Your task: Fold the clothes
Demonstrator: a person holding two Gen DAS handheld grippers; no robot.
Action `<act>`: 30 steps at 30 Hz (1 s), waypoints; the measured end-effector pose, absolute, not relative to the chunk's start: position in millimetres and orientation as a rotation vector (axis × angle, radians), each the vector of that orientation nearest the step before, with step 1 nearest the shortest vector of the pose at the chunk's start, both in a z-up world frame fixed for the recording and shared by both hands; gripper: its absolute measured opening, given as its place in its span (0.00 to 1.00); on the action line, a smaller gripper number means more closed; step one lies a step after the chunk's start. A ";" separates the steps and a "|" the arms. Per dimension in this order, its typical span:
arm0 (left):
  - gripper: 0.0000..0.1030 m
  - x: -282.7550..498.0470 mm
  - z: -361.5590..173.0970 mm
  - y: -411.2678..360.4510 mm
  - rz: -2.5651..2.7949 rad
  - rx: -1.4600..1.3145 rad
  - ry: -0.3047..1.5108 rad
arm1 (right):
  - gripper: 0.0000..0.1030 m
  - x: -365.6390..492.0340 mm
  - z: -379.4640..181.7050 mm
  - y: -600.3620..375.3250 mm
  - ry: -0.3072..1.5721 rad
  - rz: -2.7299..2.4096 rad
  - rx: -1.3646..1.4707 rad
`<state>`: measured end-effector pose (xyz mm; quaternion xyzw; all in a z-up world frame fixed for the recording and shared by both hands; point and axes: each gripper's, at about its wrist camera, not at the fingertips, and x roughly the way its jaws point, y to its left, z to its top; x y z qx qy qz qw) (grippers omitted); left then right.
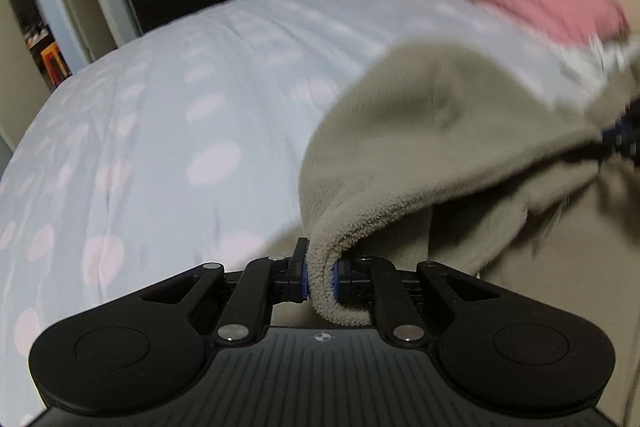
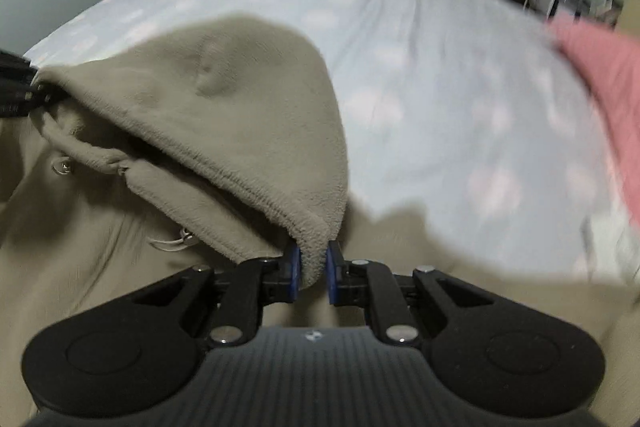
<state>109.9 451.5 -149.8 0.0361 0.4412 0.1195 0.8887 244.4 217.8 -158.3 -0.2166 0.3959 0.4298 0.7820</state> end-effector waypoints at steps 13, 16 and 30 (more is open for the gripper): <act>0.64 80.9 -96.1 462.3 0.072 -0.052 0.887 | 0.50 255.1 -123.8 181.2 0.847 0.993 -0.398; 0.66 108.7 -89.3 471.5 0.064 -0.059 0.897 | 0.55 264.4 -96.6 187.2 0.816 1.024 -0.369; 0.64 211.5 -116.5 477.5 0.010 -0.040 0.983 | 0.61 291.9 -83.5 325.9 0.735 1.211 -0.576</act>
